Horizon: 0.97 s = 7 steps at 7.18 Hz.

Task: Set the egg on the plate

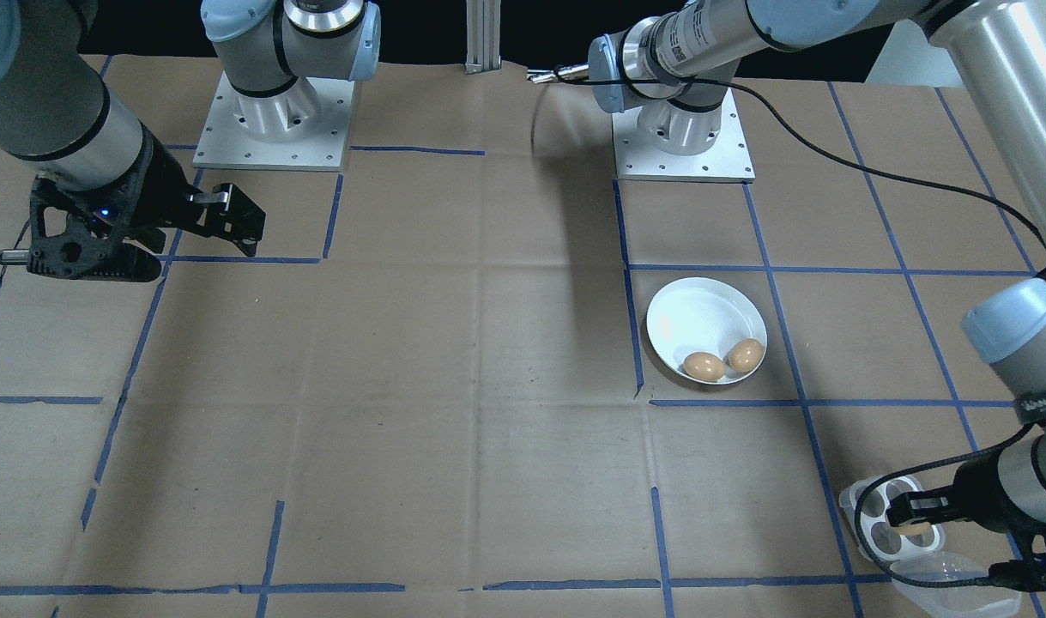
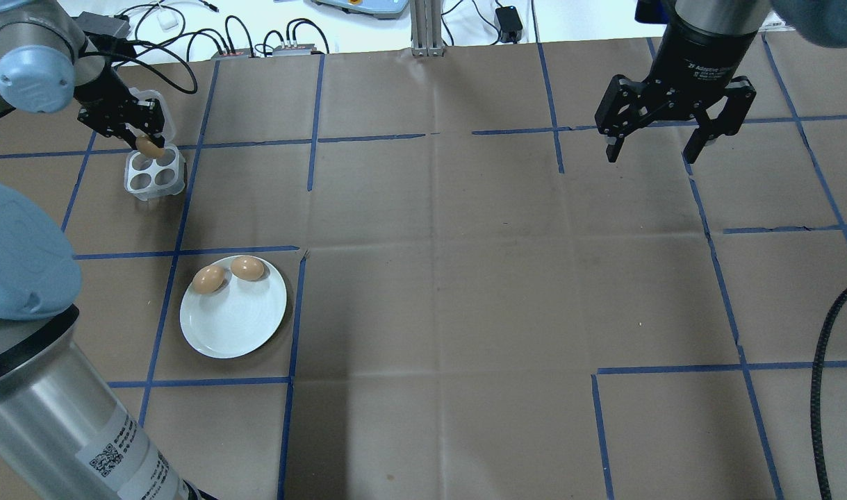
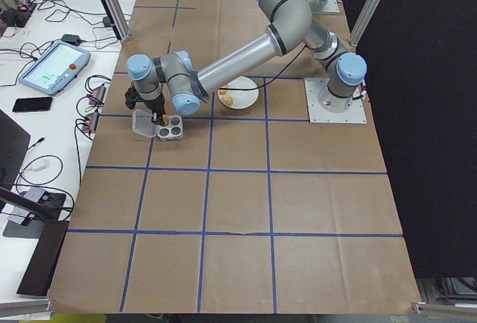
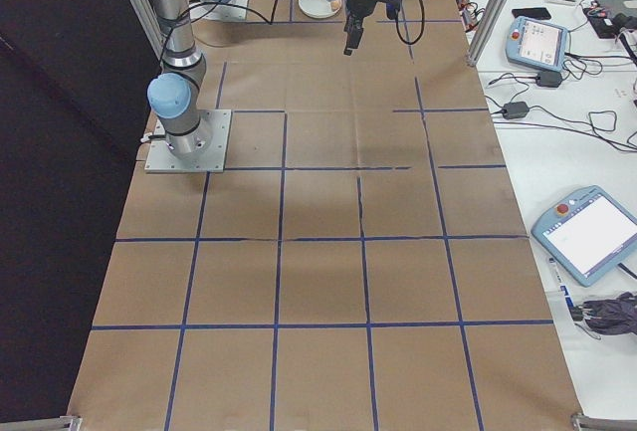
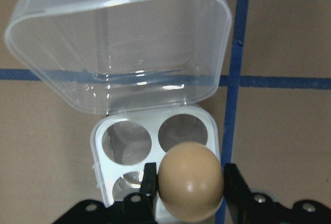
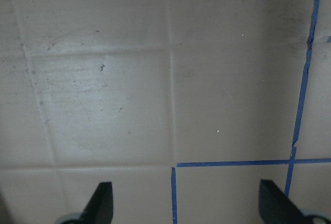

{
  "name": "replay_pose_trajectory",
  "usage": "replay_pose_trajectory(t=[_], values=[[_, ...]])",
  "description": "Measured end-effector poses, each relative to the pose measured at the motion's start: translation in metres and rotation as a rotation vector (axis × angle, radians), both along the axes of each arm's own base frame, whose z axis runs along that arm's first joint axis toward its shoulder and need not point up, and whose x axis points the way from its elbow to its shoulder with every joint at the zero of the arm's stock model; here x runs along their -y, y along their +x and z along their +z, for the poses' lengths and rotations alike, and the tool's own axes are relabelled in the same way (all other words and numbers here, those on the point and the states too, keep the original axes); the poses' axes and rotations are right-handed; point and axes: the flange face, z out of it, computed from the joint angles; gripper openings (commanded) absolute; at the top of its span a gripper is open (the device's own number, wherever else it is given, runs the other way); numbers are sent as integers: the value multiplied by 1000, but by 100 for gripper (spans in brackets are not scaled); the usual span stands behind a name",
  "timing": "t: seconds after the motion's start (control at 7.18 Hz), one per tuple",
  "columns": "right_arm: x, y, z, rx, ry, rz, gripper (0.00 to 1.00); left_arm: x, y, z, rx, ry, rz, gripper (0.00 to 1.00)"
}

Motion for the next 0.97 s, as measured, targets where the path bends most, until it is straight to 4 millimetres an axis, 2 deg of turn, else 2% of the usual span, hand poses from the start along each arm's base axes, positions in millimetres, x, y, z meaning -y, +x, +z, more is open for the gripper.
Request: replay_pose_trajectory(t=[0.14,0.28,0.56,0.7,0.84,0.97], values=[[0,0,0,0,0,0,100,-17,-11,25,-10,27,10,32],[0,0,0,0,0,0,100,-42,-34,42,-18,54,27,32],[0,0,0,1,0,0,100,-113,-105,50,-22,110,61,32],[0,0,0,0,0,0,100,-155,-135,46,-21,133,71,32],[0,0,0,0,0,0,100,-194,-154,30,-20,148,77,32],[0,0,0,1,0,0,100,-225,-165,0,-16,139,78,37]])
